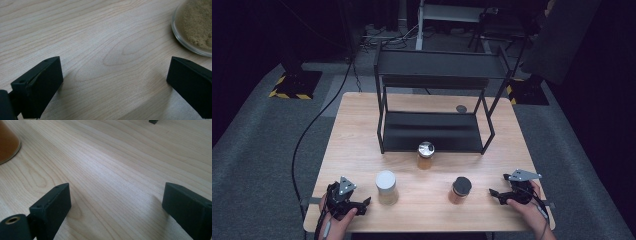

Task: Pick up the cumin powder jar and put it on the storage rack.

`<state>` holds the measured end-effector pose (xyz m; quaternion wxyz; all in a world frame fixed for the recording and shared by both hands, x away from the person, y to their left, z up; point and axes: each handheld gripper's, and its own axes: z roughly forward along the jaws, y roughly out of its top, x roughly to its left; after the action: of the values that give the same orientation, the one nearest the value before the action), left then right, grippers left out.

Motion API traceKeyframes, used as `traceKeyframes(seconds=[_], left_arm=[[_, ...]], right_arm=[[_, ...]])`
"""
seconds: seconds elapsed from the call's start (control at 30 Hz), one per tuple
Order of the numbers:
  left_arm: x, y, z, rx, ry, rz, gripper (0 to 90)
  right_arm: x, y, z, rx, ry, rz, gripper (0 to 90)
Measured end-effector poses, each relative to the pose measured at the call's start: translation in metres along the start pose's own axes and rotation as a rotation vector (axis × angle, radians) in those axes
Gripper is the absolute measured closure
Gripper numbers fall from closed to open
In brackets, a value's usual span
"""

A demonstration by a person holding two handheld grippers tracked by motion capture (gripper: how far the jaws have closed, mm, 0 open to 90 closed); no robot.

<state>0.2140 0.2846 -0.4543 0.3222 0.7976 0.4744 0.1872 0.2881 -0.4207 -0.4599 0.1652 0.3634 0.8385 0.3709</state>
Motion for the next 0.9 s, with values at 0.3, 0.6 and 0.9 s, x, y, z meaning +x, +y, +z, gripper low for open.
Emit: traceKeyframes(seconds=[0.3,0.6,0.9], left_arm=[[-0.002,-0.004,-0.010,-0.039,0.010,-0.034,3.6],[-0.007,-0.004,-0.033,-0.124,-0.023,-0.026,3.6],[-0.023,0.004,-0.053,-0.155,-0.029,0.000,3.6]], right_arm=[[0.001,0.000,0.000,0.000,-0.004,0.004,8.7],[0.002,0.000,0.000,0.000,-0.007,0.007,8.7],[0.002,0.000,0.000,0.000,-0.007,0.007,8.7]])
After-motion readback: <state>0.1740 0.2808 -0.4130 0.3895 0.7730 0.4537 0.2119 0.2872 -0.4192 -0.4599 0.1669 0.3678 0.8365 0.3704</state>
